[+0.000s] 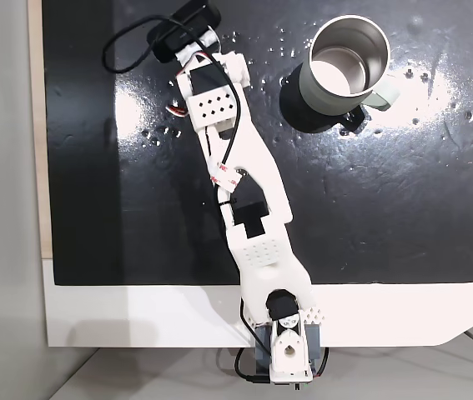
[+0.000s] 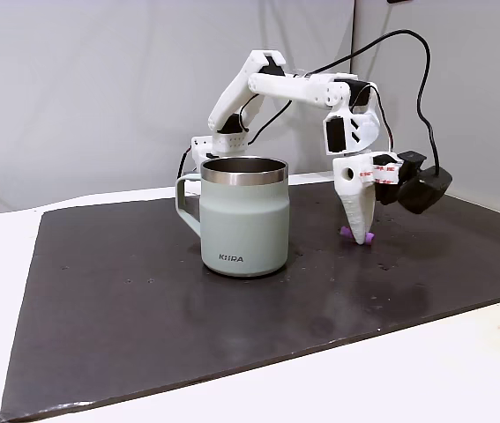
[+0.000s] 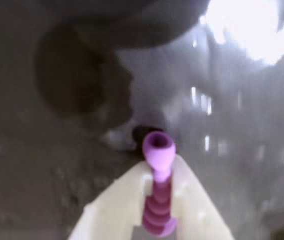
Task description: Grasp a pengrip and put it in the cup.
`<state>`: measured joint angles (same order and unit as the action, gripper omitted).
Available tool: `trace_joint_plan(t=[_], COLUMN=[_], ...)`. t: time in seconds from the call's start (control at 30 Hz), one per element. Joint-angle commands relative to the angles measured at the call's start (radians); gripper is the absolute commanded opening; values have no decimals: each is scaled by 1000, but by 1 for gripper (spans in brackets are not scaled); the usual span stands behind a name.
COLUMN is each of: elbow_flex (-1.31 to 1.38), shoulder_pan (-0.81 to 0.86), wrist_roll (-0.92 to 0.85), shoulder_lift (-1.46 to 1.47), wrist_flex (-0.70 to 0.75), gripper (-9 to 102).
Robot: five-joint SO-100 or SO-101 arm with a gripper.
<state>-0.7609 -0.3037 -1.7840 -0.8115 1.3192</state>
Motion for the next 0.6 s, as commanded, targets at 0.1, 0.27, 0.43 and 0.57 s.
trace_joint_plan(t=[0.1, 0.27, 0.43, 0.57], elbow_flex=[420, 669, 793, 882], shoulder_pan=[101, 213, 334, 413], wrist_roll=[130, 133, 149, 179], shoulder_lift=[-69, -67, -77, -78], wrist_flex=[347, 453, 453, 453], gripper=[0, 0, 0, 0])
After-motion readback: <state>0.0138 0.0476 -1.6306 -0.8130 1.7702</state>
